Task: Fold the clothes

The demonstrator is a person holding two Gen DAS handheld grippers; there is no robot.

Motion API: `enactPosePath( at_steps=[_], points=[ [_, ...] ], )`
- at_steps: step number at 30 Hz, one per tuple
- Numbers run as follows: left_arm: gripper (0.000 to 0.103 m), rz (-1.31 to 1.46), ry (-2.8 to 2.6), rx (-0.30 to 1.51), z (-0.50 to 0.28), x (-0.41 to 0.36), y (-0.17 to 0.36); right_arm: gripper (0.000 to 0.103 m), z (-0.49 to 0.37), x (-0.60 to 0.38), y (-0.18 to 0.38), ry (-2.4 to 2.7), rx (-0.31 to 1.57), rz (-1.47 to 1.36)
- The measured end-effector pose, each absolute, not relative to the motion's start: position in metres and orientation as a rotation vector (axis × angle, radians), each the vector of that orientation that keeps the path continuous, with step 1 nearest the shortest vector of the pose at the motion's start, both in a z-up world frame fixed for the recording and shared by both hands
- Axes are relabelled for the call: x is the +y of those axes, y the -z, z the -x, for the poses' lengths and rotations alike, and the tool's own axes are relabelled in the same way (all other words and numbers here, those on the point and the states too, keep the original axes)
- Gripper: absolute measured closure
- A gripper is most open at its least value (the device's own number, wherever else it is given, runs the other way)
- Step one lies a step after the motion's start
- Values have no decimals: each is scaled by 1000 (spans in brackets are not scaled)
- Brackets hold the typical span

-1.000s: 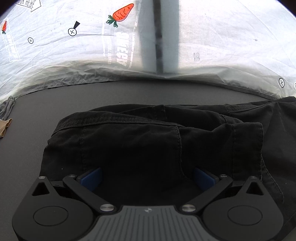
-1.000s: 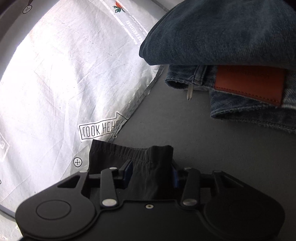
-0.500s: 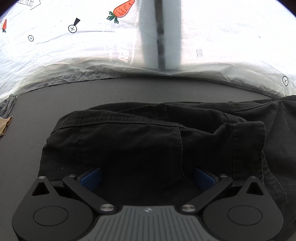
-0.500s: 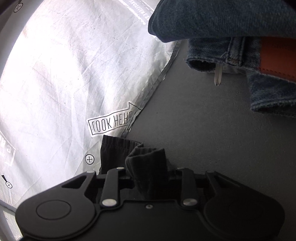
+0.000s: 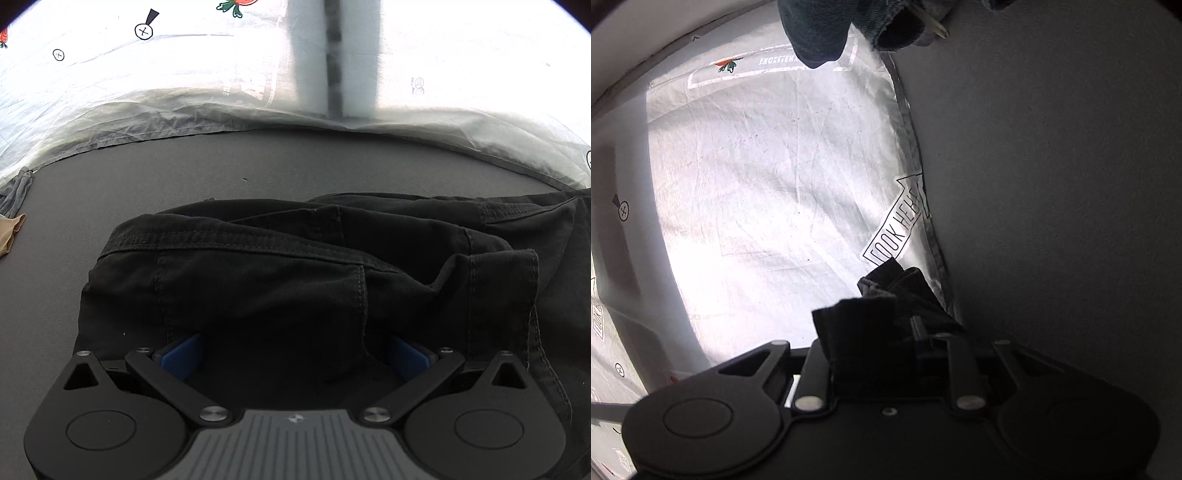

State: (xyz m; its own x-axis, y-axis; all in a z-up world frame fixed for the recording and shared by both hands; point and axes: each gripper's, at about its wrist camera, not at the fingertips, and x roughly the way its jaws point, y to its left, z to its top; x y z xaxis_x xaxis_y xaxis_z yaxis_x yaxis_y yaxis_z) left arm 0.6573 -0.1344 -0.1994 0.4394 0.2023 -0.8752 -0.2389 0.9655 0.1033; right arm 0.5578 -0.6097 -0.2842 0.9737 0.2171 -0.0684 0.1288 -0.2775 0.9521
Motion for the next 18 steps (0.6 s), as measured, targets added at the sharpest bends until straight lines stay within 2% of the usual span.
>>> enactPosePath(
  at_steps=[5,9,12,18],
  points=[
    [0,60,-241,1043,-649,-130,196,80,-552,-552,258,-185,256,-1936],
    [0,150,-148,1019,-635,-111,181,80,-552,-483,232,-302,361,-1935],
    [0,276,-140,973,-614,-79,155,80,-551,-432,217,-398,454,-1906],
    [0,317,-217,881,-557,4,113,80,-536,-332,221,-493,637,-1872]
  ],
)
